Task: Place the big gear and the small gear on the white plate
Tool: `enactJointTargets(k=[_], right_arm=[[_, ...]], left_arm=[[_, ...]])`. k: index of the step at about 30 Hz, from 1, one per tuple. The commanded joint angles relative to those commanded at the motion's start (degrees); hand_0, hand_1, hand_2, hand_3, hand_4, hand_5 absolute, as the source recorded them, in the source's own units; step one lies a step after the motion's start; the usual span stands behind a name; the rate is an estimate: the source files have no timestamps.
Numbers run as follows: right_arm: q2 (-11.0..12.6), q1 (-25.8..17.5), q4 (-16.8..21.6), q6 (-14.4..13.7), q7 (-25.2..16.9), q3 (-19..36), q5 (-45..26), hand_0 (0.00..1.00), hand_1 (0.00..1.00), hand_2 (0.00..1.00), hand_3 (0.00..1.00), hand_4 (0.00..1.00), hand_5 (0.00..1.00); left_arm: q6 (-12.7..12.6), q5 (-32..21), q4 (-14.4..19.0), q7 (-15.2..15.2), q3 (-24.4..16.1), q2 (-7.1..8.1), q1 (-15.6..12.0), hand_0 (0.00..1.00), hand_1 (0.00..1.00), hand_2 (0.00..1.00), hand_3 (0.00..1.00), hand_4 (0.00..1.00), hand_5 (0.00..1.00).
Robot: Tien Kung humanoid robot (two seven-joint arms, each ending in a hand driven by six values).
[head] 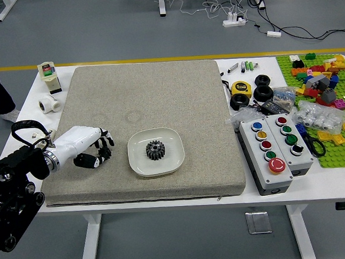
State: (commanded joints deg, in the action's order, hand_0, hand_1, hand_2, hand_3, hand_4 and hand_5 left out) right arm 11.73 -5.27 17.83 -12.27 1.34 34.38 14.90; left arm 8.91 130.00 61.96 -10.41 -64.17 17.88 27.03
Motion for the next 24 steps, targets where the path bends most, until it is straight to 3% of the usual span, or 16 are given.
enactJointTargets(k=[8,9,14,15,24], right_arm=[[0.0,0.1,0.0,0.0,0.0,0.1,0.1,0.755,0.797,0.825,0.749,0.922,0.785],[0.0,0.1,0.0,0.0,0.0,0.1,0.1,0.754,0.797,0.824,0.748,0.922,0.786],[0.0,0.1,0.0,0.0,0.0,0.2,0.1,0.754,0.797,0.824,0.748,0.922,0.786],[0.0,0.1,0.0,0.0,0.0,0.2,0.1,0.754,0.797,0.825,0.748,0.921,0.788],[0.1,0.3,0.0,0.0,0.1,0.5,0.2,0.754,0.797,0.824,0.749,0.921,0.787]], left_arm=[[1.0,0.0,0.1,0.0,0.1,-0.09,0.0,0.406,0.504,0.541,0.618,0.369,0.002],[1.0,0.0,0.1,0.0,0.1,-0.10,0.0,0.359,0.485,0.527,0.615,0.253,0.002],[0.1,0.0,1.1,0.0,-0.2,-0.06,0.1,0.359,0.485,0.527,0.615,0.253,0.002],[-0.1,0.0,1.2,0.0,-0.3,-0.06,0.1,0.301,0.434,0.483,0.589,0.031,0.002],[-0.7,0.0,2.7,-0.2,-0.5,-0.02,0.5,0.291,0.425,0.476,0.579,0.002,0.002]])
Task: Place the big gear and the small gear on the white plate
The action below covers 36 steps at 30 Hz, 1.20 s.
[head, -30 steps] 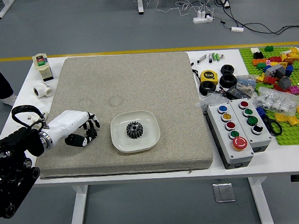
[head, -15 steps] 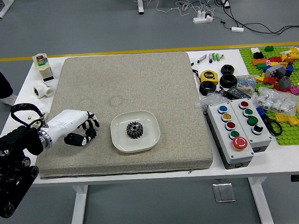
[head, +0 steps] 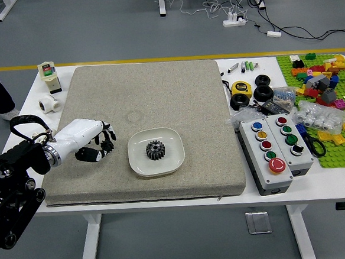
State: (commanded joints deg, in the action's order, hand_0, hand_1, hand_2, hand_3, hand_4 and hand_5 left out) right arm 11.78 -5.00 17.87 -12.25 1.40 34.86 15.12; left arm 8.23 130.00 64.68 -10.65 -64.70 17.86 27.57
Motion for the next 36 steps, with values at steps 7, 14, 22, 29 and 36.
enactJointTargets(k=[7,14,22,29,36], right_arm=[[0.0,0.1,0.0,0.0,0.0,0.0,0.0,0.754,0.797,0.824,0.750,0.922,0.786],[0.0,0.2,0.0,0.0,0.0,0.0,0.0,0.754,0.797,0.824,0.750,0.922,0.785],[0.2,0.4,0.1,0.0,0.0,0.0,0.1,0.755,0.797,0.824,0.751,0.922,0.785],[0.2,0.4,0.1,0.0,-0.1,0.2,0.1,0.755,0.797,0.823,0.750,0.921,0.784],[0.2,0.6,0.1,0.1,0.0,0.3,0.2,0.755,0.797,0.824,0.749,0.921,0.783]], left_arm=[[0.0,0.0,4.7,0.2,1.9,-0.23,0.4,0.288,0.420,0.474,0.581,0.011,0.002],[-0.1,0.0,8.3,0.5,6.4,-1.29,1.2,0.288,0.423,0.475,0.587,0.020,0.002],[0.2,0.0,7.2,0.5,10.6,-1.96,2.2,0.318,0.483,0.543,0.609,0.506,0.002],[-0.2,0.0,6.2,0.6,10.8,-2.08,2.4,0.379,0.603,0.711,0.789,0.998,0.274],[-0.6,0.0,6.7,0.8,9.4,-2.02,2.4,0.417,0.645,0.795,0.831,0.998,0.356]])
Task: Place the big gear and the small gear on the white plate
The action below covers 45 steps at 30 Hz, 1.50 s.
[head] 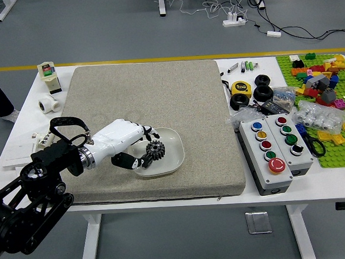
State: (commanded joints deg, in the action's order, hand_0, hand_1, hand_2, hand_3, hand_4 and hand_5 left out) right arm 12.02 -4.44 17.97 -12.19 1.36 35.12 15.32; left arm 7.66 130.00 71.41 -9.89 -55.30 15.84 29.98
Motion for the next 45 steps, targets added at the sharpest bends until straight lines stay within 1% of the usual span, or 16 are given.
enactJointTargets(k=[5,8,12,13,17,19,21,22,27,28,31,33,34,39,40,45], right_arm=[[0.0,0.0,0.0,0.0,0.0,0.1,0.0,0.755,0.797,0.823,0.748,0.921,0.783],[0.0,0.1,0.0,0.0,0.0,0.2,0.0,0.755,0.797,0.823,0.748,0.921,0.783],[0.0,0.1,0.0,0.0,0.0,0.3,0.1,0.755,0.797,0.823,0.749,0.922,0.783],[0.0,0.1,0.0,0.0,0.0,0.3,0.1,0.755,0.797,0.823,0.749,0.922,0.783],[0.0,0.2,0.0,0.0,-0.1,0.4,0.3,0.755,0.797,0.823,0.749,0.921,0.783],[0.0,0.1,0.0,0.0,-0.1,0.6,0.4,0.755,0.797,0.823,0.749,0.921,0.783],[-0.1,0.1,0.0,0.0,-0.2,0.7,0.4,0.755,0.797,0.823,0.749,0.921,0.783],[0.0,0.1,0.0,0.0,-0.2,0.8,0.5,0.755,0.797,0.823,0.747,0.922,0.783],[0.1,0.0,0.1,0.0,-0.3,1.2,0.7,0.755,0.797,0.823,0.747,0.922,0.783],[0.1,-0.1,0.1,0.0,-0.3,1.2,0.7,0.755,0.797,0.823,0.745,0.921,0.782],[0.1,-0.1,0.0,0.0,-0.4,1.1,0.6,0.755,0.797,0.823,0.745,0.921,0.782],[0.1,-0.2,0.0,0.0,-0.4,0.9,0.6,0.755,0.797,0.823,0.745,0.921,0.782],[0.1,-0.2,0.0,-0.1,-0.4,0.9,0.5,0.754,0.797,0.823,0.745,0.921,0.782],[0.1,-0.5,0.0,-0.1,-0.4,0.6,0.5,0.754,0.797,0.823,0.745,0.921,0.782],[0.1,-0.5,0.0,-0.1,-0.4,0.6,0.5,0.755,0.797,0.822,0.744,0.920,0.782],[0.0,-0.7,0.0,-0.1,-0.3,0.3,0.4,0.755,0.797,0.822,0.744,0.920,0.782]], left_arm=[[-0.2,0.0,0.4,0.1,-1.2,0.08,-0.3,0.441,0.660,0.817,0.843,0.998,0.374],[-1.8,0.0,0.9,0.1,-2.5,-0.03,-0.6,0.441,0.660,0.817,0.843,0.998,0.374],[-7.3,0.0,1.4,0.4,-5.7,-0.71,-1.5,0.457,0.661,0.815,0.842,0.998,0.391],[-7.9,0.0,1.4,0.4,-5.9,-0.76,-1.5,0.457,0.661,0.815,0.842,0.998,0.391],[-13.9,-0.2,0.9,0.7,-11.4,-2.19,-3.9,0.462,0.658,0.784,0.825,0.976,0.402],[-16.8,-4.6,0.5,0.7,-15.2,-3.11,-5.9,0.462,0.658,0.784,0.825,0.976,0.402],[-17.6,-8.8,0.6,0.8,-18.1,-3.65,-7.4,0.462,0.658,0.784,0.825,0.976,0.402],[-17.9,-11.0,0.8,0.8,-19.9,-3.76,-8.5,0.491,0.663,0.780,0.805,0.956,0.444],[-17.0,-23.3,1.3,0.9,-24.7,-3.56,-11.3,0.491,0.663,0.780,0.805,0.956,0.444],[-16.0,-25.6,1.3,1.1,-25.4,-3.29,-12.0,0.574,0.699,0.796,0.816,0.944,0.526],[-15.0,-32.6,1.5,1.2,-26.2,-2.85,-12.9,0.574,0.699,0.796,0.816,0.944,0.526],[-12.5,-37.9,1.4,1.9,-27.9,-2.09,-14.4,0.574,0.699,0.796,0.816,0.944,0.526],[-11.9,-40.1,1.4,2.0,-28.4,-1.91,-14.8,0.718,0.792,0.872,0.839,0.967,0.813],[-8.4,-52.2,0.3,2.7,-32.3,-1.20,-16.4,0.718,0.792,0.872,0.839,0.967,0.813],[-8.0,-54.8,0.1,2.6,-33.1,-1.15,-16.8,0.764,0.831,0.902,0.863,0.983,0.943],[-6.9,-66.7,0.0,2.5,-35.7,-1.08,-17.6,0.764,0.831,0.902,0.863,0.983,0.943]])
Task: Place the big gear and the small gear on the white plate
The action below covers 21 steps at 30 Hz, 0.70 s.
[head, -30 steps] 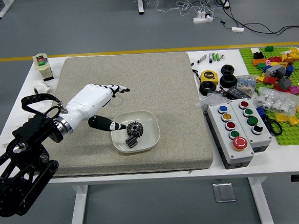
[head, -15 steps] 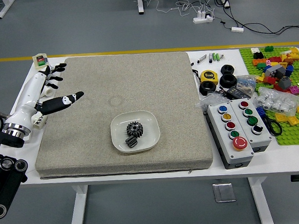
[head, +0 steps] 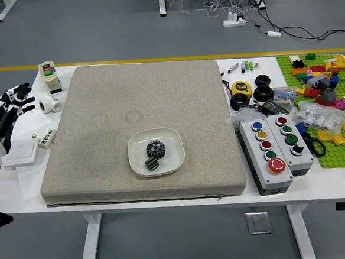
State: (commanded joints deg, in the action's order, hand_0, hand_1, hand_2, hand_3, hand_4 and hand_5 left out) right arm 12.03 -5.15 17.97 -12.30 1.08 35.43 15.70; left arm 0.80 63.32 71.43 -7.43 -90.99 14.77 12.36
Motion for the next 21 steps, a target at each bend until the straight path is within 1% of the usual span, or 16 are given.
enactJointTargets(k=[1,3,4,8,12,21], right_arm=[[0.0,0.0,0.0,0.0,0.0,0.0,0.0,0.755,0.797,0.824,0.743,0.920,0.782],[0.0,-0.1,0.0,0.0,0.0,-0.1,0.0,0.755,0.797,0.824,0.743,0.920,0.782],[0.0,-0.2,0.0,0.0,0.1,-0.1,0.1,0.755,0.797,0.824,0.743,0.920,0.782],[0.0,-0.4,0.1,0.0,0.1,0.1,0.1,0.755,0.796,0.823,0.743,0.919,0.783],[-0.1,-0.6,0.0,0.0,0.1,0.2,0.2,0.755,0.796,0.823,0.743,0.919,0.783],[-0.3,-0.8,-0.1,0.0,0.0,-0.1,0.1,0.755,0.796,0.823,0.743,0.919,0.783]], left_arm=[[0.1,-2.2,0.0,0.0,-0.2,0.00,-0.1,0.779,0.840,0.914,0.870,0.989,0.998],[0.5,-6.0,0.1,0.1,-0.7,0.09,-0.4,0.779,0.840,0.914,0.870,0.989,0.998],[1.1,-6.7,0.1,0.2,-1.2,0.12,-0.7,0.779,0.840,0.914,0.870,0.989,0.998],[2.0,-7.2,-0.5,0.3,-2.1,0.20,-1.2,0.785,0.850,0.917,0.877,0.996,0.998],[2.8,-6.8,-1.1,0.2,-2.4,0.31,-1.1,0.785,0.850,0.917,0.877,0.996,0.998],[3.3,-7.2,-0.5,0.2,-2.1,0.75,-1.6,0.788,0.855,0.921,0.874,0.998,0.998]])
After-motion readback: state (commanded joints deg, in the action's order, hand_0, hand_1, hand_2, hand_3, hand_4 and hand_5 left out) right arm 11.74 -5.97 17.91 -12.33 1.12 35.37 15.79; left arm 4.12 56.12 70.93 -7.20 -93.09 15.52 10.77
